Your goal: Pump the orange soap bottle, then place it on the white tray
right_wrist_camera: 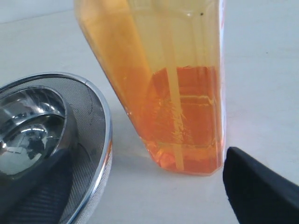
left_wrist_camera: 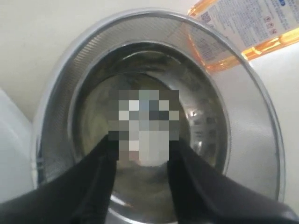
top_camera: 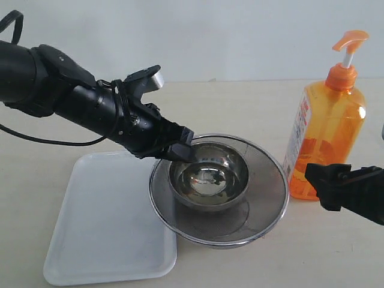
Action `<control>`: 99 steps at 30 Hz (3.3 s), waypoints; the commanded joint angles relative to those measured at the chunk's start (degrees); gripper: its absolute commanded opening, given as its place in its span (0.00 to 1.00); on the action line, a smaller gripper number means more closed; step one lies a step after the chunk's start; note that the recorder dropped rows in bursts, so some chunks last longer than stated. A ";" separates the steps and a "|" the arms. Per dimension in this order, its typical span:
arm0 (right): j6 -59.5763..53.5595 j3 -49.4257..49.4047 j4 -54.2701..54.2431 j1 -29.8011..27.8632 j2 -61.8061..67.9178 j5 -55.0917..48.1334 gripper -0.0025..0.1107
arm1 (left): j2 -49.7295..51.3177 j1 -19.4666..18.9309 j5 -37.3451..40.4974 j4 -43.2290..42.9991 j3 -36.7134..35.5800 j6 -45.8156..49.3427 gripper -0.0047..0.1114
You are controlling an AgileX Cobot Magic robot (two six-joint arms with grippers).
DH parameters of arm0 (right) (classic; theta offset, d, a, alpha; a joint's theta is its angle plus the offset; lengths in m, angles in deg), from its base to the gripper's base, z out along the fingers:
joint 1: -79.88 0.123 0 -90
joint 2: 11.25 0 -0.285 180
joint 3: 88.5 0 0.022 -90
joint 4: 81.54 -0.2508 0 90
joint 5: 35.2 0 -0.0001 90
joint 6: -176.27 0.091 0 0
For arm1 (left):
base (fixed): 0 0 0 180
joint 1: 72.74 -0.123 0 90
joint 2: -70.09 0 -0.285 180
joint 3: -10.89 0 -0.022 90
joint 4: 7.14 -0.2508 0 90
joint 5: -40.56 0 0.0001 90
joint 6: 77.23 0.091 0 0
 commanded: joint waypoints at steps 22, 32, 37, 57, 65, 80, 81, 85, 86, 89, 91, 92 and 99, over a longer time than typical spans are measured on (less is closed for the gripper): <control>0.33 -0.35 0.09 -0.12 -0.19 0.58 0.71 | -0.04 0.72 1.23 -14.64 2.01 -14.87 0.34; 0.57 -0.35 0.09 -0.12 -0.19 0.56 0.71 | 0.21 0.72 1.14 -13.64 2.01 -14.55 0.34; 0.57 -0.35 0.09 -0.12 -0.19 0.66 0.71 | 1.43 0.72 1.14 -13.64 2.01 -14.55 0.34; 0.57 -0.35 0.09 -0.12 -0.19 1.00 0.71 | 1.95 3.43 -1.80 -10.34 2.01 -12.48 0.34; 0.53 -0.35 0.09 -0.12 -0.19 0.99 0.71 | 1.95 3.98 -2.33 -8.20 2.05 -12.48 0.34; 0.87 -0.35 0.09 -0.12 -0.19 1.12 0.71 | 1.95 4.05 -2.65 1.08 2.15 -5.77 0.34; 0.87 -0.35 0.09 -0.12 -0.19 1.12 0.71 | 1.95 4.05 -2.65 1.84 2.15 -4.91 0.34; 0.98 -0.35 0.09 -0.12 -0.19 1.11 0.71 | 1.95 4.05 -1.95 1.42 2.15 -4.90 0.34; 0.98 -0.35 0.09 -0.12 -0.19 1.11 0.71 | 1.95 4.05 -1.56 1.15 2.15 -4.90 0.34; 0.98 -0.35 0.09 -0.12 -0.19 1.11 0.71 | 1.95 4.05 0.19 -0.45 2.27 -5.00 0.34; 0.98 -0.35 0.09 -0.12 -0.19 1.11 0.71 | 1.95 3.91 0.83 -2.81 2.52 -6.78 0.34; 0.98 -0.35 0.09 -0.12 -0.19 1.11 0.71 | 1.95 3.91 2.16 -7.18 2.96 -9.26 0.34; 0.98 -0.35 0.09 -0.12 -0.19 1.11 0.71 | 1.95 3.91 12.02 -17.26 6.12 -13.73 0.34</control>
